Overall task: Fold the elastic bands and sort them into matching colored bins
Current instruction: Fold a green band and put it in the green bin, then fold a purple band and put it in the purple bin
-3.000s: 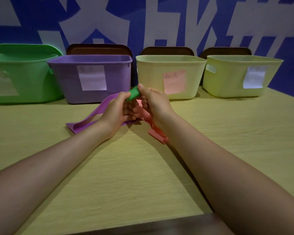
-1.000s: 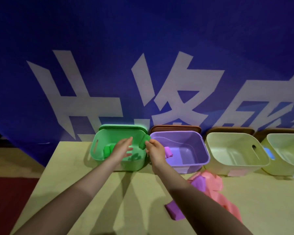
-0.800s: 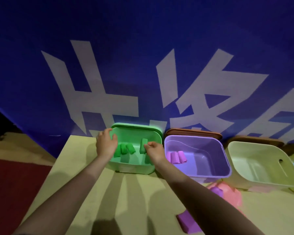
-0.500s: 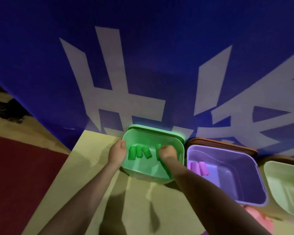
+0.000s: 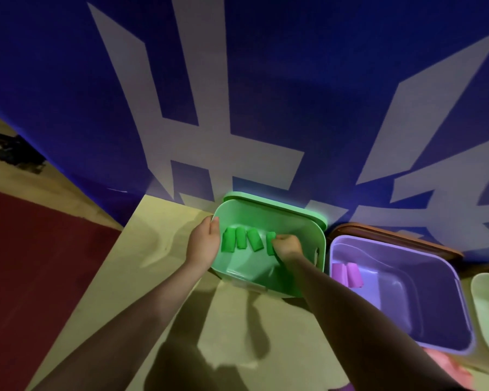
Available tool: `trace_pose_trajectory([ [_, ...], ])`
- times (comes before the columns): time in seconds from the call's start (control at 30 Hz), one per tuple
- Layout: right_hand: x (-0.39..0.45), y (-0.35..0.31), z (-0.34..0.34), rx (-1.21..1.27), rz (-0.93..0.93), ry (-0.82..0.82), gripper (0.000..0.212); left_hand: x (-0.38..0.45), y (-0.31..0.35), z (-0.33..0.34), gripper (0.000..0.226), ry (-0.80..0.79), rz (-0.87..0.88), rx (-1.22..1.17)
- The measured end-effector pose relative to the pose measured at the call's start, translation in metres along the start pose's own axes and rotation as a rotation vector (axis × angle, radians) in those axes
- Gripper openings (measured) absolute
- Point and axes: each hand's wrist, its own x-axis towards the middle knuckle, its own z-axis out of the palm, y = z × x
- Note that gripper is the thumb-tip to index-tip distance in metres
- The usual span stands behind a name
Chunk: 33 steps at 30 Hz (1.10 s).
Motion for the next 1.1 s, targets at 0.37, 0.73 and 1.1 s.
trace_pose_trajectory([
  [0.37, 0.004, -0.005, 0.017, -0.009, 0.017, 0.011, 0.025, -0.003, 0.003, -0.002, 0.033, 0.001, 0.001, -0.015],
  [0.73, 0.006, 0.006, 0.017, 0.167, -0.031, 0.082, 0.023, -0.003, 0.004, -0.002, 0.035, -0.003, -0.008, -0.031],
  [1.1, -0.004, -0.001, 0.006, 0.047, -0.031, 0.138, 0.043, -0.005, 0.006, -0.004, 0.031, -0.025, -0.006, -0.015],
])
